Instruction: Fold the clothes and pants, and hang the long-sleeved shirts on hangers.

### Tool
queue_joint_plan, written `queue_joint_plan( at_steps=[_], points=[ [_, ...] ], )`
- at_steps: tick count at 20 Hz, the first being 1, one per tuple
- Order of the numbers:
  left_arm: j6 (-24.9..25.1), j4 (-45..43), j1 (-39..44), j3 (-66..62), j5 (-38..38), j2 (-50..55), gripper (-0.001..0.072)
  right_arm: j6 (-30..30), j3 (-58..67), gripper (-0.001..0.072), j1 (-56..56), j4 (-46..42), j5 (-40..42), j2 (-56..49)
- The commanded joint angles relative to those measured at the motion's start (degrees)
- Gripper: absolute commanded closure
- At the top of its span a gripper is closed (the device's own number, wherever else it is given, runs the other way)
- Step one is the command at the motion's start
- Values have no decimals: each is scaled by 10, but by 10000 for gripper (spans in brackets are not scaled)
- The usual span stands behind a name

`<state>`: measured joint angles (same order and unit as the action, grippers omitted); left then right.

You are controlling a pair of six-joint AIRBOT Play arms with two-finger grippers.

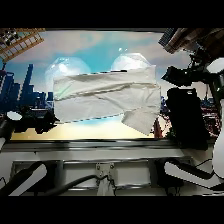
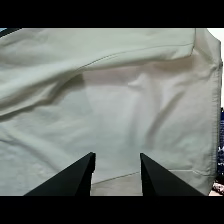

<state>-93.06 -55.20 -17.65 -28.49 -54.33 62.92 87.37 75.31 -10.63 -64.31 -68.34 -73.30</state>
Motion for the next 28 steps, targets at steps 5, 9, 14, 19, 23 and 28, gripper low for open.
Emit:
queue_joint_plan(
  at_steps=[5, 9, 14, 19, 23, 28],
  points=[
    [1, 35, -1, 0, 40, 31, 493, 0, 0, 378, 0, -1, 9, 1],
    [58, 99, -1, 0, 33, 37, 702, 0, 0, 378, 0, -4, 9, 1],
    [87, 102, -37, -18, 7, 15, 704, 21, -24, 379, -9, -108, -18, 1],
    [111, 74, -144, -47, -8, -3, 705, 31, -151, 378, -33, -101, 0, 27],
    [111, 68, -165, -47, 14, -3, 705, 29, -268, 378, -32, -70, 56, 54],
    [117, 68, -165, -47, 16, 1, 705, -14, -364, 348, -32, 20, 112, 54]
  ],
)
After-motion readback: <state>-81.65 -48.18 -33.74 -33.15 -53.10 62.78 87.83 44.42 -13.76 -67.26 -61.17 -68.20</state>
